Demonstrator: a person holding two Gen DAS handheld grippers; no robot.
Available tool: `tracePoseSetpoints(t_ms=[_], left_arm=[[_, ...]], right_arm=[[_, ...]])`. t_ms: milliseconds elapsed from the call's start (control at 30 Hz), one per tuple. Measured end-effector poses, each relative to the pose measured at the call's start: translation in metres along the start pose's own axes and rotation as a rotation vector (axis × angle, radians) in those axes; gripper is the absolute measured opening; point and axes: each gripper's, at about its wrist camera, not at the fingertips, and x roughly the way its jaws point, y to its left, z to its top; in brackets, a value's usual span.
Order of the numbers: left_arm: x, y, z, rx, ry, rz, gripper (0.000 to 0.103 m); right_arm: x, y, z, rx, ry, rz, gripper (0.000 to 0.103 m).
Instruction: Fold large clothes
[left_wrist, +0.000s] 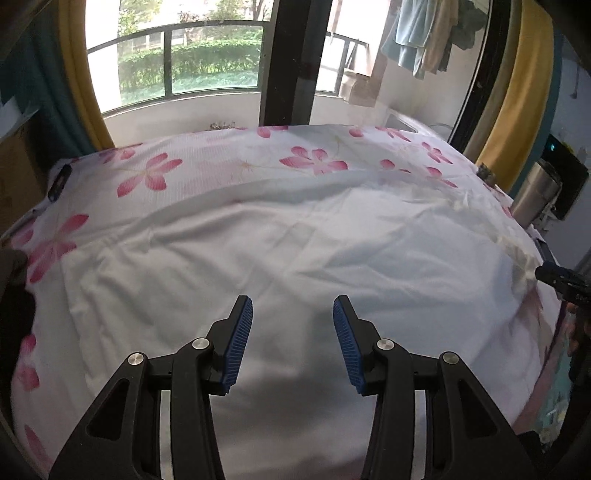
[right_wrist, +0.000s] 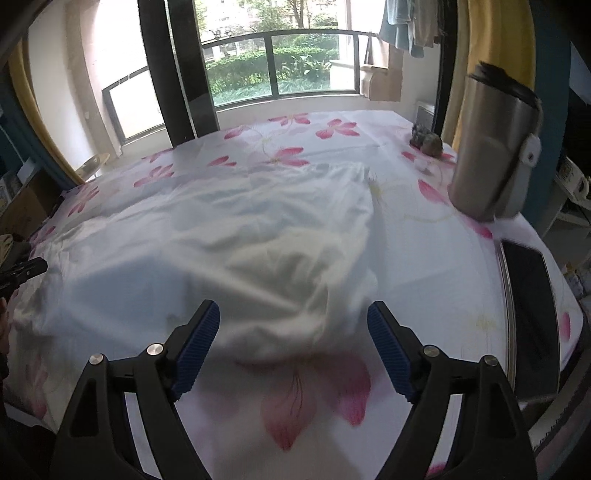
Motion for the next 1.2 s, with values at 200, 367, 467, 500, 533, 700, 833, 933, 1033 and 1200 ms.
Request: tracePoseSetpoints(t_ms=[200,367,467,500,533,700,833,933,1033,1200], left_arm=[[-0.005,-0.005,-0.013,-0.014,0.007,-0.009,0.048],[-0.005,-0.005,-0.016,-0.017,0.013,-0.003,0.048],[-0.004,-0.005,-0.017,-0.024,0.018,0.002,0.048],[-0.004,-0.006,-0.017,-0.026,0.019,0.003,0.048],[-0.004,-0.006,-0.017,-0.026,0.017,0.005,0.048],[-0.013,-0.017,-0.009,-0.001,-0.030,-0.016,0.048],[-0.013,-0.036,0.001,0.040,-0.048,-0.059,0.048],[-0.002,-0.051,0.006,0.074,-0.028,-0.084,0.048],[0.011,-0.064,0.011,0.084,-0.006,-0.101,0.048],[0.021,-0.077,0.023,0.091,-0.002,-0.107,0.048]], right_arm=[[0.000,-0.012,-0.019,0.050,0.029,-0.001,0.085],[0.012,-0.025,-0.025,0.117,0.040,0.001,0.088],[0.017,-0.025,-0.018,0.144,0.029,0.033,0.092],[0.020,-0.024,-0.016,0.153,0.023,0.055,0.093],[0.021,-0.023,-0.014,0.156,0.019,0.069,0.095],[0.036,-0.008,-0.001,0.174,0.007,0.183,0.097],[0.045,0.002,0.006,0.205,-0.006,0.276,0.098],[0.053,0.008,0.011,0.234,-0.012,0.346,0.098],[0.060,0.013,0.016,0.254,-0.008,0.403,0.098],[0.068,0.023,0.025,0.222,0.011,0.445,0.098]])
